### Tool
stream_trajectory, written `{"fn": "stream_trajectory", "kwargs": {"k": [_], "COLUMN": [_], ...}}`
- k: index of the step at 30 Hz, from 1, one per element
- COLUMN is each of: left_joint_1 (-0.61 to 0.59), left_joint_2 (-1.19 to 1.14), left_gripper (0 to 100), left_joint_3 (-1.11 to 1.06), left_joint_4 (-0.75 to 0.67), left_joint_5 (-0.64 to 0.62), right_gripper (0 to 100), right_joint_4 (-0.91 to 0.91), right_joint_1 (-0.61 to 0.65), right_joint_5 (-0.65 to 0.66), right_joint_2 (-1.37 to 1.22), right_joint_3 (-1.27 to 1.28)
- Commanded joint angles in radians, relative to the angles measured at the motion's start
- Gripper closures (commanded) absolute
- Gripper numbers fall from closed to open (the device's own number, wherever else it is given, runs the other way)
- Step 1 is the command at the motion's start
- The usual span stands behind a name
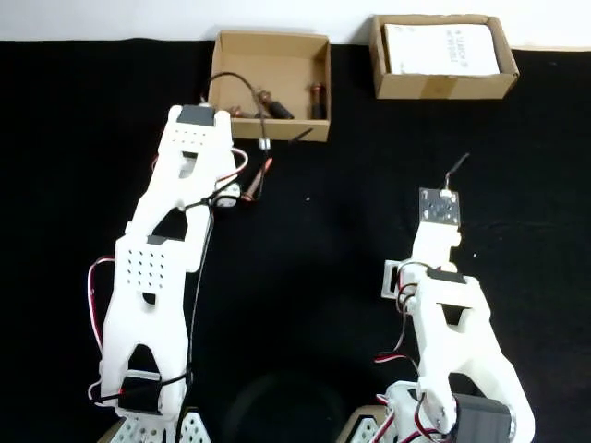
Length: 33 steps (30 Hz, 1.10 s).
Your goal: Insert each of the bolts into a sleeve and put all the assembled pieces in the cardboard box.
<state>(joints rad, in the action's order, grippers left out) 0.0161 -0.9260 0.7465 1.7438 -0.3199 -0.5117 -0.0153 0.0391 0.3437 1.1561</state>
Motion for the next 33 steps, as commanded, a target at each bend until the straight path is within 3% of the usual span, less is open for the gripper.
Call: {"fn": "stream_trajectory", "kwargs": {"k": [1, 8, 12, 16, 19, 23, 27, 33], "left_joint_1": [-0.002, 0.044, 0.064, 0.065, 0.064, 0.065, 0.067, 0.065], "left_joint_2": [0.091, 0.449, 0.619, 0.642, 0.642, 0.641, 0.641, 0.641], "left_gripper": [99, 99, 99, 99, 99, 99, 97, 87], "left_joint_3": [-0.001, -0.294, -0.499, -0.664, -0.727, -0.727, -0.725, -0.725], "left_joint_4": [0.025, 0.025, 0.025, 0.025, 0.023, -0.044, -0.141, -0.147], "left_joint_5": [0.161, 0.494, 0.816, 1.175, 1.336, 1.433, 1.436, 1.43], "right_gripper": [99.2, 99.2, 99.2, 99.2, 99.2, 99.2, 99.2, 99.2], "right_joint_4": [0.028, 0.028, 0.028, 0.028, 0.028, 0.028, 0.028, 0.028], "right_joint_1": [0.001, 0.001, 0.001, 0.001, 0.001, 0.001, 0.001, 0.001], "right_joint_5": [-0.006, -0.006, -0.006, -0.006, -0.006, -0.006, -0.006, -0.005], "right_joint_2": [0.012, 0.012, 0.012, 0.012, 0.012, 0.012, 0.012, 0.012], "right_joint_3": [0.002, 0.002, 0.002, 0.002, 0.002, 0.002, 0.002, 0.004]}}
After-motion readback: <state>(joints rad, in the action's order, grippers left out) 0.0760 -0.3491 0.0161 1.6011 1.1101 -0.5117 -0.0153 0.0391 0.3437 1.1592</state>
